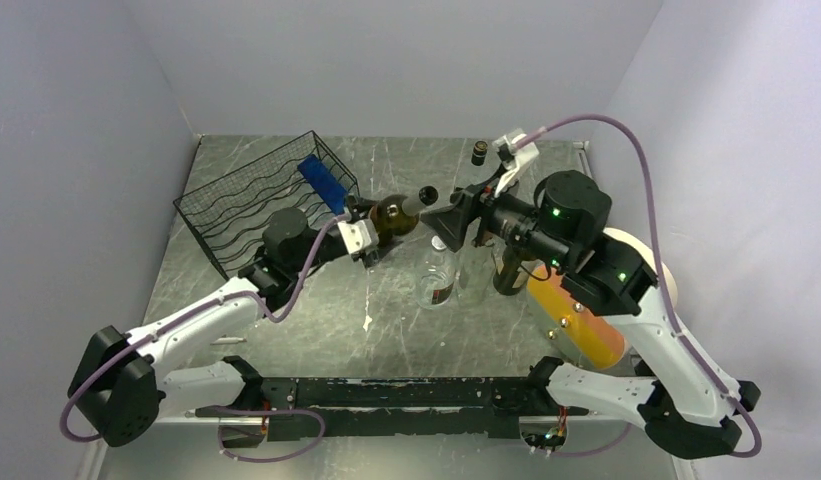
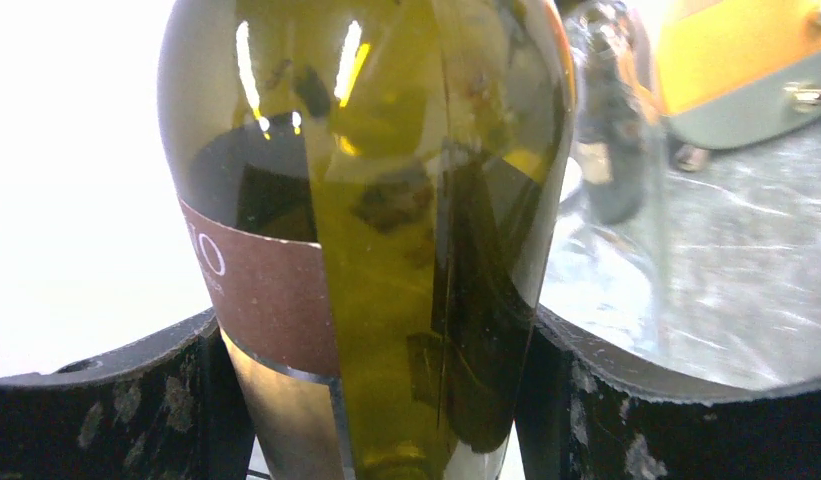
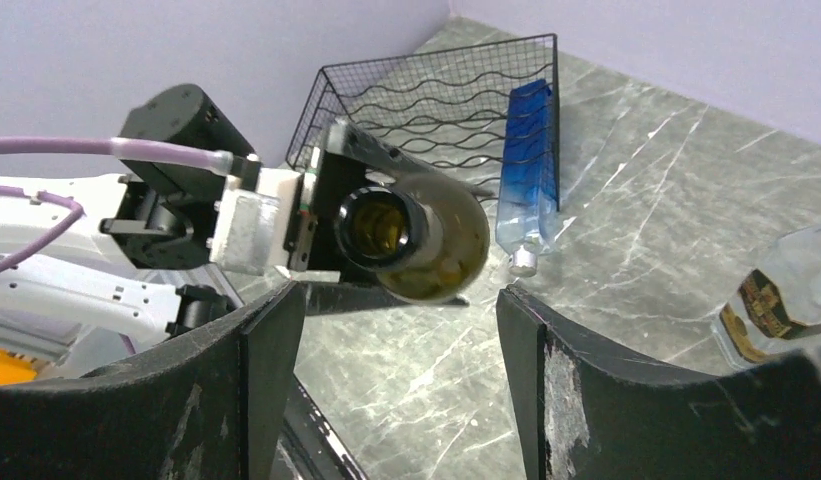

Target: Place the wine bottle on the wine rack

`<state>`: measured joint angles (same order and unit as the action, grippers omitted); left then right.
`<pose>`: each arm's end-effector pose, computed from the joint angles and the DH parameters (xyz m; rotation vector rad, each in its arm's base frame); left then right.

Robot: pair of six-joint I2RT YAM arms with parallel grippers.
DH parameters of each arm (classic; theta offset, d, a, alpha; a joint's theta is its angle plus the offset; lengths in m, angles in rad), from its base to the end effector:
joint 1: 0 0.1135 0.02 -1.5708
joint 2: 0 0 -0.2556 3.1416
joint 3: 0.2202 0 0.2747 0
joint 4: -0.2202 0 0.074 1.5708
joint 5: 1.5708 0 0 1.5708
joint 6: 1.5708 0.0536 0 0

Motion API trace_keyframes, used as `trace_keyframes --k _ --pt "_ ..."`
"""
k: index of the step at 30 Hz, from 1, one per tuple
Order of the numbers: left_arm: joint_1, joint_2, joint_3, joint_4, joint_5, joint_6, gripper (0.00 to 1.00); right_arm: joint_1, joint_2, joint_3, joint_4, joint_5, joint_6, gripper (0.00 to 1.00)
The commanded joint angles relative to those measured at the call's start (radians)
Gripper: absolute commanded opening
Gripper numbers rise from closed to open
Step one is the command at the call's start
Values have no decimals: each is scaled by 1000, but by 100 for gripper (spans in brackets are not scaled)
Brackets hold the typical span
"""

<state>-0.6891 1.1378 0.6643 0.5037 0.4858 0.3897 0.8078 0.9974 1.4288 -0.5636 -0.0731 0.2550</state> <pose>0.2157 -0.2101 0.2803 1.1190 1.1099 -0.6089 0.1534 0.1661 0.4780 -0.5396 1.6937 0.8445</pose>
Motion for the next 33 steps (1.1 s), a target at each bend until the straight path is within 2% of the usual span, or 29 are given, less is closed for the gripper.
trace_keyframes --k 1,6,10,13,17,23,31,33 --pt "-6 -36 174 -79 -63 258 7 0 -28 47 -67 60 7 74" --pt "-7 -24 259 -240 -65 576 7 0 -47 83 -108 49 10 74" --pt "-24 -31 276 -311 -131 860 7 0 -53 92 -154 27 -1 75" --pt "-33 -48 273 -299 -154 986 7 0 -52 57 -174 14 -27 75" --pt "-49 -69 298 -371 -182 1126 7 0 -16 17 -208 27 -56 75" --pt "-70 -96 287 -431 -225 1251 7 0 42 -71 -164 -44 -67 75" --pt "-74 -112 264 -401 -232 1258 7 1 125 -133 -105 -145 -69 69" --pt "-77 -111 262 -413 -241 1269 7 1 142 -143 -95 -151 -68 65"
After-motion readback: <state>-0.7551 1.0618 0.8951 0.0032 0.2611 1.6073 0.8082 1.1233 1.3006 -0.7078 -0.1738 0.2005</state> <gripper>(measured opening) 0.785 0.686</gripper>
